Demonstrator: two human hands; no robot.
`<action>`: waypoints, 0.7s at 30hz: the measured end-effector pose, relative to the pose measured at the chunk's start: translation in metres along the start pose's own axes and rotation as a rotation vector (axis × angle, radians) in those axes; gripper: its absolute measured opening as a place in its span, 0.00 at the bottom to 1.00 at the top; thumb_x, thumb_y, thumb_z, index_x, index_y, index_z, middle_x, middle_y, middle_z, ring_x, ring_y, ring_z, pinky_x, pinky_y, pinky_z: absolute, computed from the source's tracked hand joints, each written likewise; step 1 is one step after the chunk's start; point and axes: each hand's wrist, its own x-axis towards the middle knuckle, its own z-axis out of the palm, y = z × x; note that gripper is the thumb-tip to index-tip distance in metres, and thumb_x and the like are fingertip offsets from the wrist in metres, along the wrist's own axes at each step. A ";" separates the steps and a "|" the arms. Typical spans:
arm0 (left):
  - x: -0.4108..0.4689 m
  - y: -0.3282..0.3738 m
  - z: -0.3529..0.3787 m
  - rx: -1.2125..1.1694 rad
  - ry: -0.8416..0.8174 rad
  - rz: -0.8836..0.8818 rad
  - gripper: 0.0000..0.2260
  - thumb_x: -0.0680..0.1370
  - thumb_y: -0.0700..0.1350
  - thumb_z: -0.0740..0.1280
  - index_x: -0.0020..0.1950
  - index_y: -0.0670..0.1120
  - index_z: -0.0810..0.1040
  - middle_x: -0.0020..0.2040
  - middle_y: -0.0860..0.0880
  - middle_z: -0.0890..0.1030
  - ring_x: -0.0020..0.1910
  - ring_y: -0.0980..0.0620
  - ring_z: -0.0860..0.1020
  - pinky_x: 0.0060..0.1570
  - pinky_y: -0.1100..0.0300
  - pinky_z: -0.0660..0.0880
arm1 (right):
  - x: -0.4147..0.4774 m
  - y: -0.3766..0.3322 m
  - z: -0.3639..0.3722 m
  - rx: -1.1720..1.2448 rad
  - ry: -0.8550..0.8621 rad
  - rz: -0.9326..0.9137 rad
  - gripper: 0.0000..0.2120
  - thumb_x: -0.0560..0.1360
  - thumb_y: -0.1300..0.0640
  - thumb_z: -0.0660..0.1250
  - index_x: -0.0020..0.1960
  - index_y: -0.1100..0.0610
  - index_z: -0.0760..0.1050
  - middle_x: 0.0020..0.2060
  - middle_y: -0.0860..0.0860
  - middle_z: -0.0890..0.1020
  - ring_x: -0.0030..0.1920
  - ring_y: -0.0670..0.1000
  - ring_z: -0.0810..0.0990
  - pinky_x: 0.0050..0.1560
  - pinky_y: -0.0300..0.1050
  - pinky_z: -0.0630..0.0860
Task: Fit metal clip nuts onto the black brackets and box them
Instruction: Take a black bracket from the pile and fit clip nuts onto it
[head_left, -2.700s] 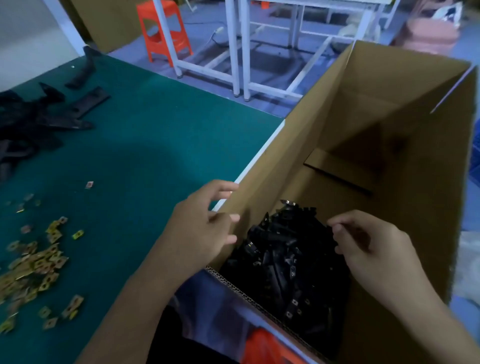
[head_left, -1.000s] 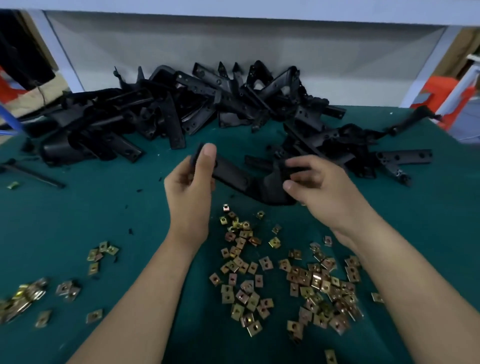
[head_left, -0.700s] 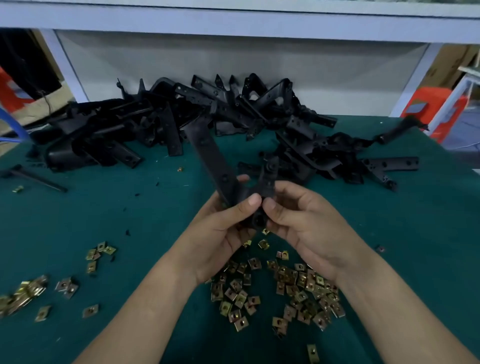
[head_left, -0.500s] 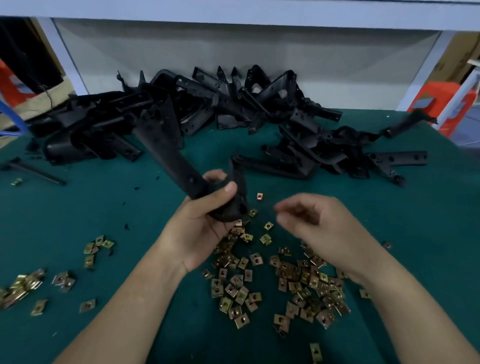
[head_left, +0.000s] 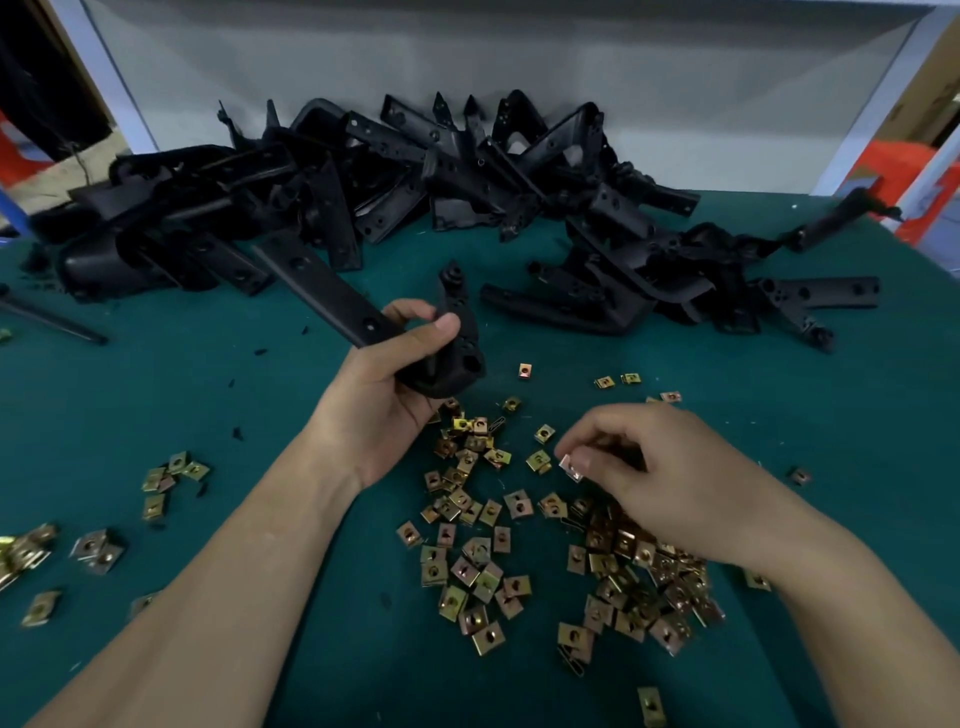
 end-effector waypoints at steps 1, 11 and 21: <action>0.001 -0.001 0.000 0.028 0.007 0.008 0.09 0.72 0.38 0.73 0.45 0.48 0.75 0.41 0.51 0.82 0.41 0.54 0.82 0.41 0.61 0.80 | 0.002 0.001 0.002 0.002 0.027 -0.009 0.04 0.79 0.51 0.69 0.50 0.43 0.82 0.42 0.36 0.83 0.48 0.35 0.78 0.45 0.29 0.73; 0.003 -0.006 0.000 0.201 0.020 0.038 0.09 0.72 0.40 0.74 0.44 0.48 0.75 0.41 0.49 0.82 0.43 0.50 0.83 0.40 0.58 0.80 | 0.019 0.009 0.025 -0.192 0.248 -0.085 0.05 0.78 0.50 0.69 0.52 0.41 0.81 0.48 0.36 0.75 0.55 0.42 0.70 0.52 0.32 0.65; -0.009 -0.004 0.005 0.052 -0.303 -0.123 0.13 0.68 0.46 0.81 0.41 0.49 0.77 0.45 0.45 0.82 0.43 0.49 0.84 0.41 0.56 0.82 | 0.010 -0.022 0.025 0.679 0.399 -0.084 0.06 0.74 0.60 0.75 0.44 0.50 0.84 0.41 0.45 0.85 0.43 0.42 0.82 0.44 0.35 0.75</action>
